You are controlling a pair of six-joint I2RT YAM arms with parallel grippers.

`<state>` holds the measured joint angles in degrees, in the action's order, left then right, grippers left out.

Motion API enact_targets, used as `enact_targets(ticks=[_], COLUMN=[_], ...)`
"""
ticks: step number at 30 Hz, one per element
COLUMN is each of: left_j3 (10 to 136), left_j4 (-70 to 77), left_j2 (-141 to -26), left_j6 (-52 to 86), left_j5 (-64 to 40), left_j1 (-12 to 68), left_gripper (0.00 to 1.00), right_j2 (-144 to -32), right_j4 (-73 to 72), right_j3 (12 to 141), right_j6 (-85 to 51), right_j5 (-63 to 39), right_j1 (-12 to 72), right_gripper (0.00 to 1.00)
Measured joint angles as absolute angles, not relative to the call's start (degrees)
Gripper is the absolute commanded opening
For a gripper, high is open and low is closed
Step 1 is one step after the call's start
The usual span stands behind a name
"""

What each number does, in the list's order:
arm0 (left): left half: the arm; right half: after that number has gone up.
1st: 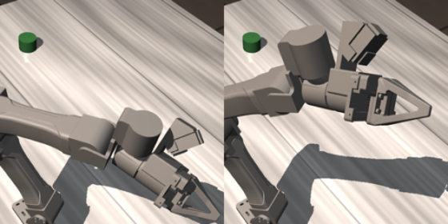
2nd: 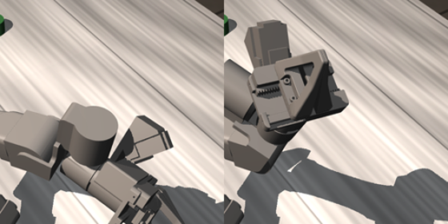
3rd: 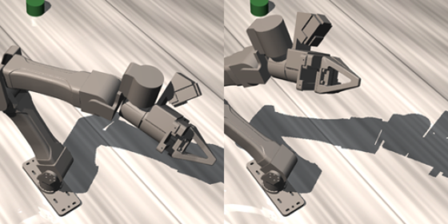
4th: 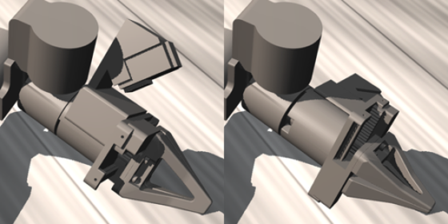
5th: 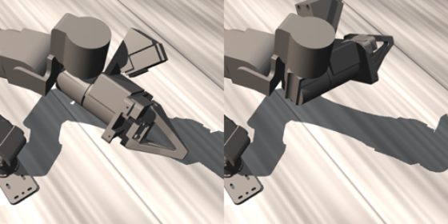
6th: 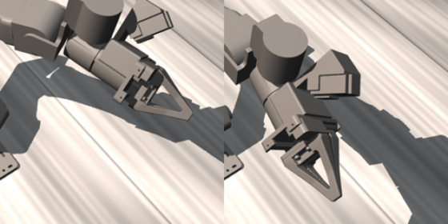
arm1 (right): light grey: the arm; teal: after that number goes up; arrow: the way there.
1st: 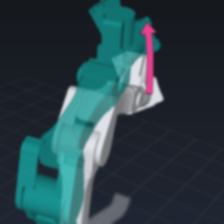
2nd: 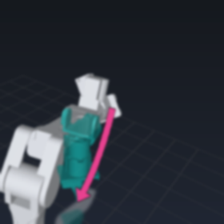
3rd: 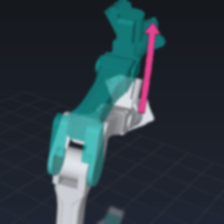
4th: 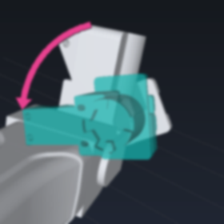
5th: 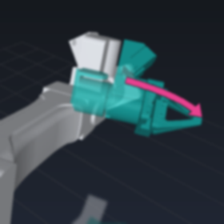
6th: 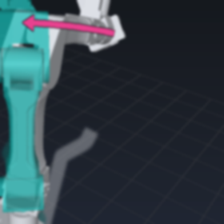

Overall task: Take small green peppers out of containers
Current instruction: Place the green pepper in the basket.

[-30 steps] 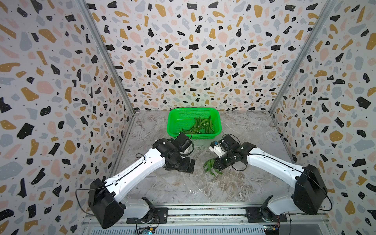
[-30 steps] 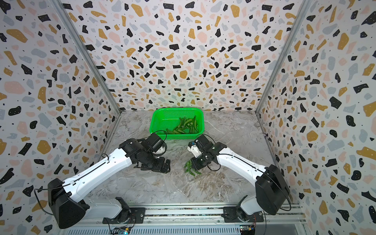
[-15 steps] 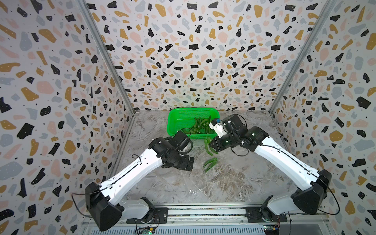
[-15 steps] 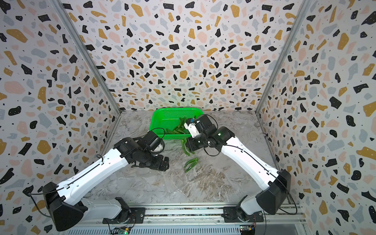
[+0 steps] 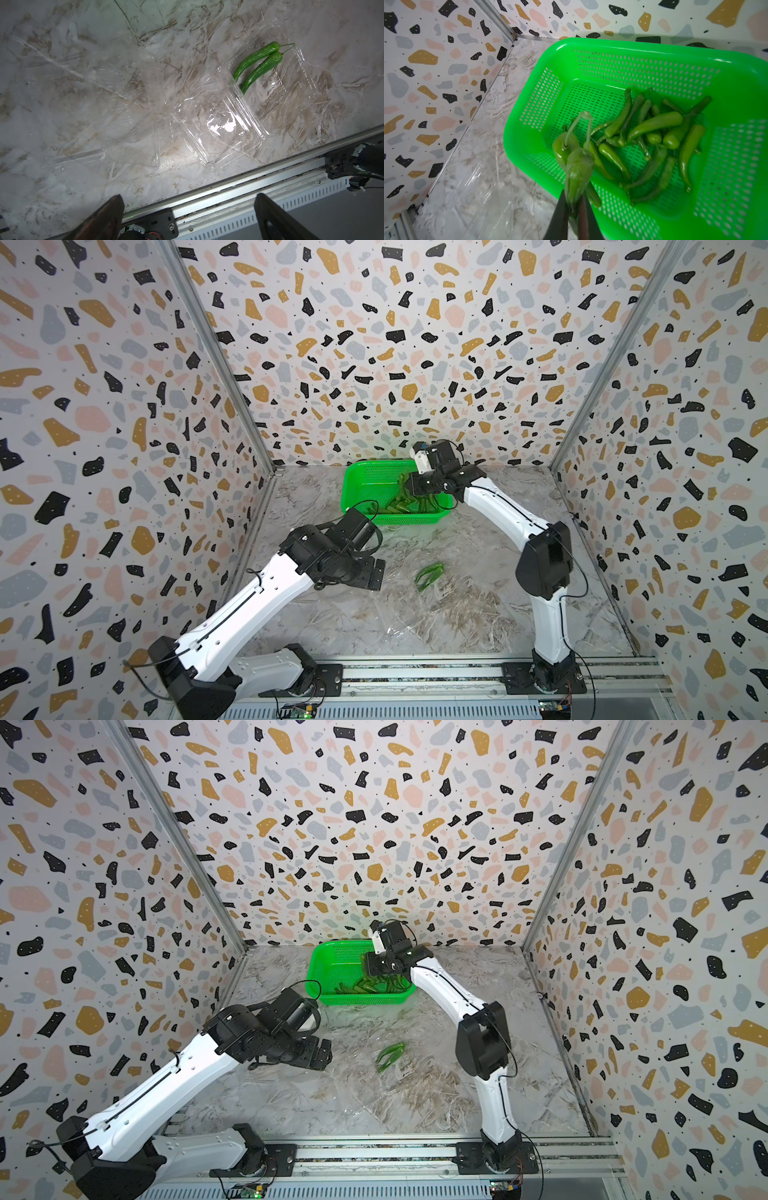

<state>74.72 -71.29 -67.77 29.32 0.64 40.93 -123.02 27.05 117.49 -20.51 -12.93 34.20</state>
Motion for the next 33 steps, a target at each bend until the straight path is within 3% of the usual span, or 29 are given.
enact_targets(ticks=[3,4,5,6,8,14,21,28,33], left_j3=[74.7,74.7,74.7,74.7,74.7,74.7,74.7,74.7,74.6], left_j4=[-72.3,-72.5,-72.7,-73.0,-73.6,-75.0,-74.3,-71.3,-70.0], left_j2=[-67.1,-66.8,-66.5,-66.2,-65.5,-63.3,-63.5,-66.3,-67.0], left_j6=[29.4,29.4,29.5,29.6,29.7,30.6,31.1,31.1,31.1], left_j5=[1.0,1.0,1.0,1.0,1.1,1.4,0.7,-0.9,-1.5], left_j1=[40.9,40.9,40.9,40.9,40.9,40.9,40.9,40.9,40.9], left_gripper=[0.99,0.99,0.99,0.99,0.99,0.99,0.99,0.99,0.99], right_j2=[-132.3,-135.1,-138.3,-141.2,-145.1,-142.9,-122.0,-93.8,-85.5], right_j4=[26.5,26.6,27.1,27.9,29.6,33.6,42.5,46.8,45.5], right_j3=[126.3,129.1,132.3,135.4,139.7,138.4,130.7,102.1,77.8], right_j6=[-20.7,-20.7,-20.9,-20.8,-21.3,-21.6,-20.0,-22.6,-29.1], right_j5=[-12.6,-12.4,-12.3,-12.4,-12.8,-14.4,-16.2,-16.9,-17.3], right_j1=[34.2,34.2,34.2,33.9,33.6,30.0,26.8,35.0,39.6], right_gripper=[0.22,0.34,0.52,0.61,0.66,0.69,0.69,0.7,0.7])
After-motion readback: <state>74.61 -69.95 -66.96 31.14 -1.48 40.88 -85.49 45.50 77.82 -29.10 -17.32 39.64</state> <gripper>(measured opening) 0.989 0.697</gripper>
